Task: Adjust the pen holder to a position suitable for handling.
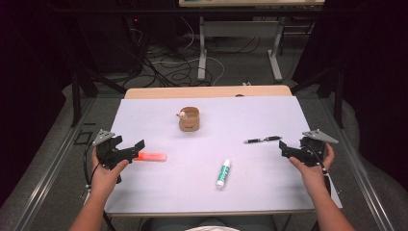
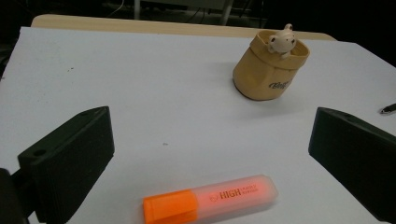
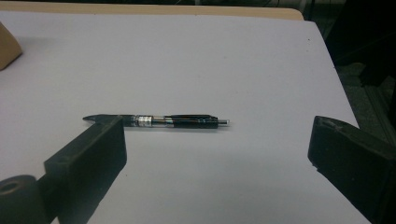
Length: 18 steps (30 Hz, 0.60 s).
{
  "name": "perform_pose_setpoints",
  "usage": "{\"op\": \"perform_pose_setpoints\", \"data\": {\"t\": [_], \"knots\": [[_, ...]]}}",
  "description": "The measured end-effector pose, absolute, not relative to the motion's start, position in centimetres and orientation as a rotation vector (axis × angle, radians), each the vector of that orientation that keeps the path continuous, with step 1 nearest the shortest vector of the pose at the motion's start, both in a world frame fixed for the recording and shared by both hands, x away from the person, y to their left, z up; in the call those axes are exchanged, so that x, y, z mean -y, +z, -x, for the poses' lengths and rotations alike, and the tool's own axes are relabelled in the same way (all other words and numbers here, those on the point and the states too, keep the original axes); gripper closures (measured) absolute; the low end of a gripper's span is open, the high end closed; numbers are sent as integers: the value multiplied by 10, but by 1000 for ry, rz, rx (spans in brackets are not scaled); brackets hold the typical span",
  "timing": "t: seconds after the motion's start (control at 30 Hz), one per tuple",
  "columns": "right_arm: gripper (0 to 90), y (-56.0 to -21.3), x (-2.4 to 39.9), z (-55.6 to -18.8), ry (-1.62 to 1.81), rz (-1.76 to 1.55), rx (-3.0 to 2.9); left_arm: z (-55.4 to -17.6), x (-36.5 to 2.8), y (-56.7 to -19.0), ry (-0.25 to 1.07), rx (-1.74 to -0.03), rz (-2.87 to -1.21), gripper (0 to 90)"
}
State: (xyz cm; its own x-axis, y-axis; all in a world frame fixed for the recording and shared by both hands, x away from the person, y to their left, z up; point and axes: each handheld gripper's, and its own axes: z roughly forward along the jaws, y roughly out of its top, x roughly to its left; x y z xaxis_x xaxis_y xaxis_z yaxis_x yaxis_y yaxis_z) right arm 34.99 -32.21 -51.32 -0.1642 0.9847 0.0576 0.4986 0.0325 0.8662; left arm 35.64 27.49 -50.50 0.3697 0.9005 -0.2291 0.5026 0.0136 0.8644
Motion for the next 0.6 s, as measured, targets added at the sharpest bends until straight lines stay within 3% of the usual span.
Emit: {"op": "perform_pose_setpoints", "data": {"t": [0.13, 0.2, 0.6], "knots": [[103, -512, 317, -351, 1035, -1434, -1755, -357, -272, -505, 504, -1257, -1662, 3], [176, -512, 314, -351, 1029, -1380, -1789, -356, -271, -506, 510, -1250, -1664, 3], [305, -486, 267, -364, 1083, -1112, -2013, -349, -270, -504, 525, -1246, -1670, 3]]}}
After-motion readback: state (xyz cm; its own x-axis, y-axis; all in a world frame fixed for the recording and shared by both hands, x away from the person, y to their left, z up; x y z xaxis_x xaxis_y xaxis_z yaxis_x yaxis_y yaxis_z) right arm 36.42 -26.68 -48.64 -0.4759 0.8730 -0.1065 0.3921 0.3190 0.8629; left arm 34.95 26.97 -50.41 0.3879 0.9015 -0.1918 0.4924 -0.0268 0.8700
